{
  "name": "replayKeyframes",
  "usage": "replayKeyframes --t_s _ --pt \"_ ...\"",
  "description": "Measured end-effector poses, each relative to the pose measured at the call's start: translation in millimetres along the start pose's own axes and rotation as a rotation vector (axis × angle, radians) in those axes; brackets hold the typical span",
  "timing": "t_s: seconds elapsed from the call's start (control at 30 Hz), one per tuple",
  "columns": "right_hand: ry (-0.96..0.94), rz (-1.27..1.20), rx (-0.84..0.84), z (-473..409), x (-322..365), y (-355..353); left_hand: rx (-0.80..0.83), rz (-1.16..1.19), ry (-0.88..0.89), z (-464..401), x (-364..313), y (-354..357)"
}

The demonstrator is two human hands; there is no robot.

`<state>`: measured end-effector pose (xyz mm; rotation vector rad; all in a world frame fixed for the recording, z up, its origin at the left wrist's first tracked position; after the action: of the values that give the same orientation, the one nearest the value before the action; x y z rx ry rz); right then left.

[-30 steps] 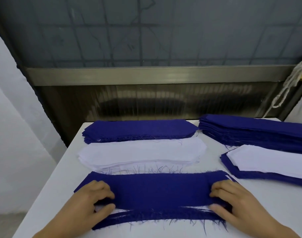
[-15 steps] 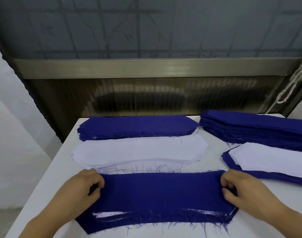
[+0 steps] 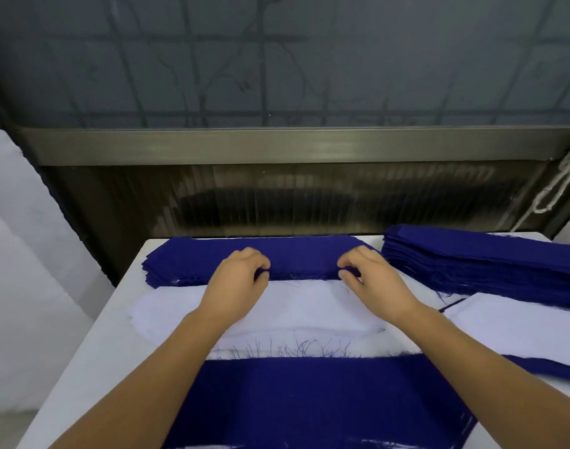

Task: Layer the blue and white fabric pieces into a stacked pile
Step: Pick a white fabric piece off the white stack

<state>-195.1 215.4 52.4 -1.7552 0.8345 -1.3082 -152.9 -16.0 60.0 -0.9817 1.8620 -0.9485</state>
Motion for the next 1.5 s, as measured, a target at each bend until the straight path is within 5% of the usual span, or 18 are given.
replayKeyframes --t_s 0.17,0.97,1.5 --pt "0.090 0.019 0.087 -47.0 -4.9 24.2 0.090 0.099 -0.168 -26.7 28.1 26.6" --pt "0.162 0.075 0.290 -83.3 -10.6 46.8 0.185 0.033 -0.188 -56.0 43.9 47.3" --pt "0.120 0.061 0.142 -74.8 -29.2 39.9 0.125 -0.129 -0.350 0.2 132.8 -12.7"
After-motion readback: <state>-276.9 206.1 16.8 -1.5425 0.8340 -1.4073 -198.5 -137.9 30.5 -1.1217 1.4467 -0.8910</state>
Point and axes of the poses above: each hand's wrist, its own z-axis away from the middle knuckle, its own y-axis out of the palm, x = y × z, the point moved 8 cm from there along -z, towards the middle knuckle, and after that the axes turned 13 degrees about y, right-handed, at the moved point
